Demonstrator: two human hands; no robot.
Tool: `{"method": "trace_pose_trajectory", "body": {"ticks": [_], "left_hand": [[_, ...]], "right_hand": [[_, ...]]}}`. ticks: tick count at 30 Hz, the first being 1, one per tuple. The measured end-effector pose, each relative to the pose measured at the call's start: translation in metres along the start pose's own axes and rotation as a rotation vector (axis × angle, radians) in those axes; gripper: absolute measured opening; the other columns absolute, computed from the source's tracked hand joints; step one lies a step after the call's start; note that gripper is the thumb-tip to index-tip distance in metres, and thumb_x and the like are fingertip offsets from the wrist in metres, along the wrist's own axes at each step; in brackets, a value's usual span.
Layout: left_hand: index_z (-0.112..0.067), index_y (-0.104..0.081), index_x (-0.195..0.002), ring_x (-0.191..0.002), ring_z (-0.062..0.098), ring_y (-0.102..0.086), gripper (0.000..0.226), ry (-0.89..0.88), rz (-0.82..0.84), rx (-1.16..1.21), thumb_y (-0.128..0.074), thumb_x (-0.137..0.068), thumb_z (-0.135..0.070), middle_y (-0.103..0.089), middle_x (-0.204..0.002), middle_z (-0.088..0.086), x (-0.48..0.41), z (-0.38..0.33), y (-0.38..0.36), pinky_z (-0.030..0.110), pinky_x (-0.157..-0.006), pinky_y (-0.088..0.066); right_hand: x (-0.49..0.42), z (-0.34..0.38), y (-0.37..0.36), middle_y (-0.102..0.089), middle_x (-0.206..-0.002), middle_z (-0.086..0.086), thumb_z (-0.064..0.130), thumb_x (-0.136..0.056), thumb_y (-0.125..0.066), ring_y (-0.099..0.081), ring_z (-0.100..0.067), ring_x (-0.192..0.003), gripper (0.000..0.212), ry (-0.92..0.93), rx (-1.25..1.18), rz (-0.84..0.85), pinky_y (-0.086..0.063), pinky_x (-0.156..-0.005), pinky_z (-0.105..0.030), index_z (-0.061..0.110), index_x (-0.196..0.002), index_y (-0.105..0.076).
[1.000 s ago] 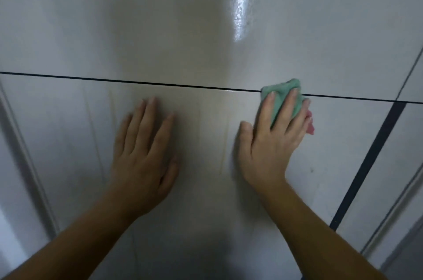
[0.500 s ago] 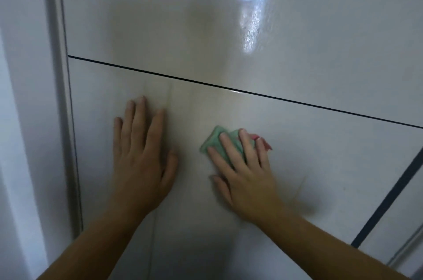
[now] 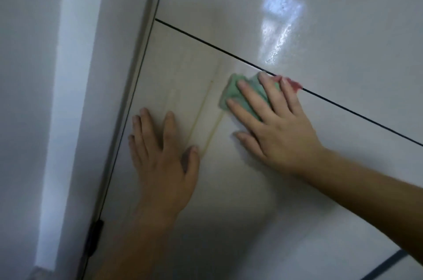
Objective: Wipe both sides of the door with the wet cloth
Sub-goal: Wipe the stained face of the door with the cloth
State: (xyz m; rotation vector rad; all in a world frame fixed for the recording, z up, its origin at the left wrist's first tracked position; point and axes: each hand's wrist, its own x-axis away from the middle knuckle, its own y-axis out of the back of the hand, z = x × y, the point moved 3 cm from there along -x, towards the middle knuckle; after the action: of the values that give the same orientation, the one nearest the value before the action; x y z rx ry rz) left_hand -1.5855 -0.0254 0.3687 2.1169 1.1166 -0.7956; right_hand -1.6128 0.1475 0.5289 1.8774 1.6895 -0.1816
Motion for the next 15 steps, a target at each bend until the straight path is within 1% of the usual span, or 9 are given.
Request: {"method": "trace_pose_trajectory", "body": {"ticks": [2,3,5,8,10,12,15], "left_hand": [[-0.021,-0.021,-0.162,-0.158,0.037,0.001,0.078,0.027,-0.001,0.003,-0.052,-0.094,-0.047,-0.002,-0.17,0.021,0.002,0.003,0.0,0.063,-0.124,-0.011],[-0.021,-0.021,-0.162,-0.158,0.037,0.002,0.078,0.025,0.002,0.005,-0.052,-0.095,-0.047,-0.002,-0.17,0.021,0.002,0.004,0.0,0.062,-0.125,-0.01],[-0.019,-0.022,-0.161,-0.158,0.038,0.001,0.078,0.014,0.011,0.017,-0.053,-0.095,-0.045,-0.002,-0.17,0.021,0.002,0.006,0.001,0.062,-0.125,-0.011],[-0.012,-0.022,-0.161,-0.158,0.037,-0.002,0.078,0.012,0.024,0.024,-0.053,-0.095,-0.041,-0.004,-0.171,0.02,0.002,0.011,0.003,0.062,-0.124,-0.015],[-0.008,-0.02,-0.161,-0.159,0.035,-0.002,0.079,0.018,0.04,0.019,-0.049,-0.095,-0.041,-0.004,-0.171,0.018,0.004,0.017,0.006,0.059,-0.125,-0.017],[-0.006,-0.019,-0.161,-0.159,0.033,-0.002,0.08,0.034,0.056,0.003,-0.047,-0.095,-0.042,-0.002,-0.171,0.016,0.007,0.023,0.006,0.056,-0.125,-0.019],[-0.012,-0.013,-0.163,-0.159,0.032,-0.001,0.08,0.096,0.077,-0.017,-0.048,-0.096,-0.04,0.001,-0.172,0.014,0.015,0.034,0.005,0.055,-0.125,-0.019]], "right_hand": [[-0.054,0.012,0.004,-0.025,-0.167,-0.008,0.051,-0.104,-0.041,-0.018,-0.041,-0.154,0.06,0.043,-0.013,-0.028,-0.012,-0.124,-0.059,0.022,-0.157,-0.038],[-0.066,0.014,0.005,-0.024,-0.167,-0.008,0.051,-0.105,-0.04,-0.016,-0.04,-0.154,0.061,0.057,-0.013,-0.023,-0.012,-0.124,-0.059,0.021,-0.158,-0.037],[-0.053,0.01,0.003,-0.021,-0.168,-0.009,0.051,-0.105,-0.039,-0.014,-0.041,-0.155,0.062,0.113,0.009,0.014,-0.013,-0.124,-0.06,0.02,-0.159,-0.034],[0.006,-0.003,0.006,-0.02,-0.168,-0.01,0.049,-0.104,-0.046,-0.016,-0.042,-0.154,0.064,0.159,0.045,0.084,-0.016,-0.123,-0.06,0.021,-0.159,-0.033],[0.007,-0.006,0.008,-0.023,-0.167,-0.01,0.049,-0.103,-0.048,-0.018,-0.042,-0.154,0.064,0.184,0.049,0.094,-0.018,-0.123,-0.06,0.021,-0.158,-0.034],[-0.038,0.005,0.007,-0.025,-0.166,-0.01,0.05,-0.104,-0.045,-0.019,-0.042,-0.153,0.061,0.184,0.063,0.043,-0.018,-0.123,-0.06,0.021,-0.157,-0.037],[-0.114,0.033,0.007,-0.026,-0.166,-0.011,0.051,-0.104,-0.043,-0.02,-0.042,-0.153,0.061,0.155,0.022,-0.03,-0.015,-0.123,-0.06,0.02,-0.156,-0.039]]}}
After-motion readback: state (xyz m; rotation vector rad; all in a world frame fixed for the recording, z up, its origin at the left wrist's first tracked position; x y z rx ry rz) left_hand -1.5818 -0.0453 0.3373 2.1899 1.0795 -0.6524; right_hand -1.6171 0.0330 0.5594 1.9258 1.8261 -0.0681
